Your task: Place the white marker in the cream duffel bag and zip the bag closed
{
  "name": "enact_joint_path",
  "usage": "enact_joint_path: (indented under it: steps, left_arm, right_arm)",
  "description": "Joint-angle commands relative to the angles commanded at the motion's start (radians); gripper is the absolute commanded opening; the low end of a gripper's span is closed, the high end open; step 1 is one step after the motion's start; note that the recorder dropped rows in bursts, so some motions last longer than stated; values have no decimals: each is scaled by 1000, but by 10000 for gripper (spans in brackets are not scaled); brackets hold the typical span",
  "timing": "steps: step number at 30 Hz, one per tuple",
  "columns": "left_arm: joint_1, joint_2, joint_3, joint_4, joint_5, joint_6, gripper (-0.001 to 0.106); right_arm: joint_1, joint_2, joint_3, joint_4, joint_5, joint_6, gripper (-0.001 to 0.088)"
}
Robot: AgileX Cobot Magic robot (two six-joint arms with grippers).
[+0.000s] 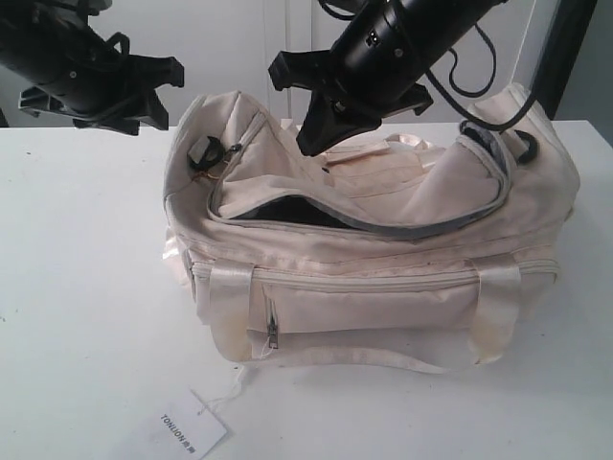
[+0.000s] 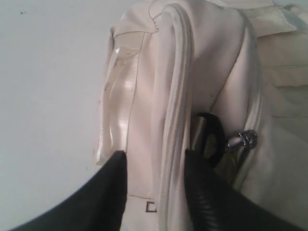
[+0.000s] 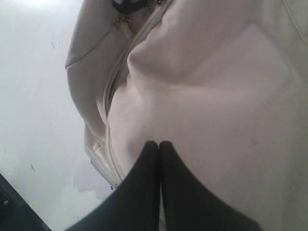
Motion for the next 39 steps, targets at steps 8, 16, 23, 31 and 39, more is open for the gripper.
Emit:
enact_joint_path:
  steps: [8, 16, 23, 31, 39]
  left_arm:
    - [0, 63, 0, -181, -32, 120, 498]
    - [0, 100, 0, -190, -32, 126, 491]
    - [0, 96, 0, -219, -28, 126, 149]
    - [2, 96, 0, -345, -22, 126, 0]
    - [54, 74, 0, -540, 29, 233, 0]
  right_arm:
    - [0, 0, 0, -29, 0, 0, 0]
    - [0, 0, 0, -29, -5, 0, 0]
    - [0, 0, 0, -29, -11, 0, 0]
    - [0, 0, 0, -3, -19, 0, 0]
    - [44, 0, 8, 24, -79, 0, 0]
